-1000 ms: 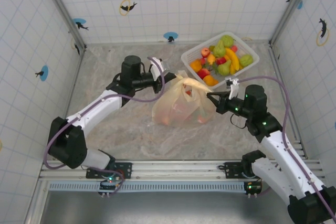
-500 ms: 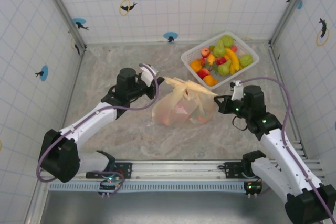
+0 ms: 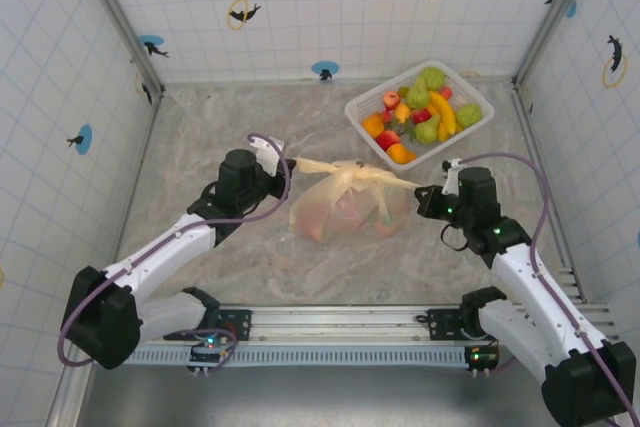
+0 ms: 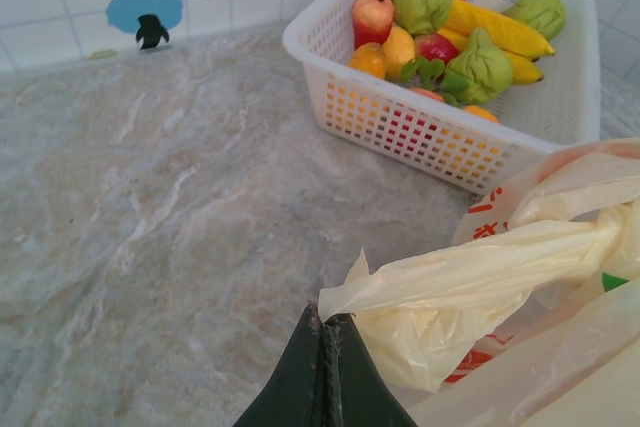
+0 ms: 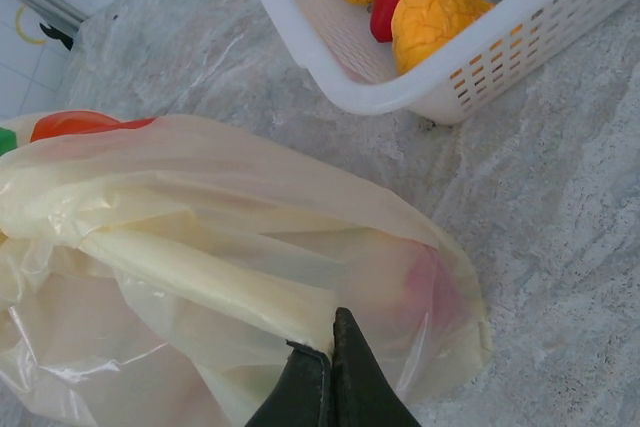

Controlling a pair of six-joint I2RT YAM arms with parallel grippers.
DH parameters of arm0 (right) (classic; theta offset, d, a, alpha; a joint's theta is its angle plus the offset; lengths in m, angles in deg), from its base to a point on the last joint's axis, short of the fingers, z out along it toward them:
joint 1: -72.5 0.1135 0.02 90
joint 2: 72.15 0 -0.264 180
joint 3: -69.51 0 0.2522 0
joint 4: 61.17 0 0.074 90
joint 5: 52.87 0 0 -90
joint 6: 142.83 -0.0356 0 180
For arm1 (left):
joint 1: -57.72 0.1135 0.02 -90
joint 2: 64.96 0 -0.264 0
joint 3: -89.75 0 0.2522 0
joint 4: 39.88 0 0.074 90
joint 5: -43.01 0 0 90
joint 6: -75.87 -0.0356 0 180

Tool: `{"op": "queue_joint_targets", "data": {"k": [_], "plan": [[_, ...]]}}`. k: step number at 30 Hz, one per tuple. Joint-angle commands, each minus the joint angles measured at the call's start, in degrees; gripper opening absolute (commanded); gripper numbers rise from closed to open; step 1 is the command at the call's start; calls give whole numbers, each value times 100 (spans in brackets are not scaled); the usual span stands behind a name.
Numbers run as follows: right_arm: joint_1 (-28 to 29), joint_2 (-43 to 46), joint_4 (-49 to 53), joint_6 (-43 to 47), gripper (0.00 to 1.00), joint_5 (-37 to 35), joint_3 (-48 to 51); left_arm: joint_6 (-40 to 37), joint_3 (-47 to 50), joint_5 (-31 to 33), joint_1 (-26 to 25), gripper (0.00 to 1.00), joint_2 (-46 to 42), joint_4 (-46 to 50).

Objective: Place the fake fruits into the plastic bag and tie a complex knot

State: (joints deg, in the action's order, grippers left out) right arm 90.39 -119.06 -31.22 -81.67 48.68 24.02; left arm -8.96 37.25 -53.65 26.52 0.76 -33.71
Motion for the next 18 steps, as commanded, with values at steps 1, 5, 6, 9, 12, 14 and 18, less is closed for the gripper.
{"op": "queue_joint_targets", "data": {"k": [1, 5, 6, 9, 12, 14, 18], "plan": [[-287, 36, 314, -157, 0, -1048, 226, 556, 105, 1345, 238, 0, -175, 94], [-304, 26, 343, -154, 0, -1109, 289, 612, 161, 1475, 237, 0, -270, 149], [-311, 20, 333, -157, 0, -1105, 311, 608, 167, 1511, 240, 0, -291, 161], [-313, -1, 292, -157, 0, -1009, 300, 565, 155, 1570, 243, 0, -306, 228], [-312, 7, 236, -149, 0, -902, 256, 537, 117, 1533, 238, 0, -287, 264], [-313, 10, 215, -148, 0, -868, 239, 538, 118, 1529, 245, 0, -285, 241], [-313, 27, 103, -157, 0, -692, 241, 504, 86, 1425, 242, 0, -271, 198]]}}
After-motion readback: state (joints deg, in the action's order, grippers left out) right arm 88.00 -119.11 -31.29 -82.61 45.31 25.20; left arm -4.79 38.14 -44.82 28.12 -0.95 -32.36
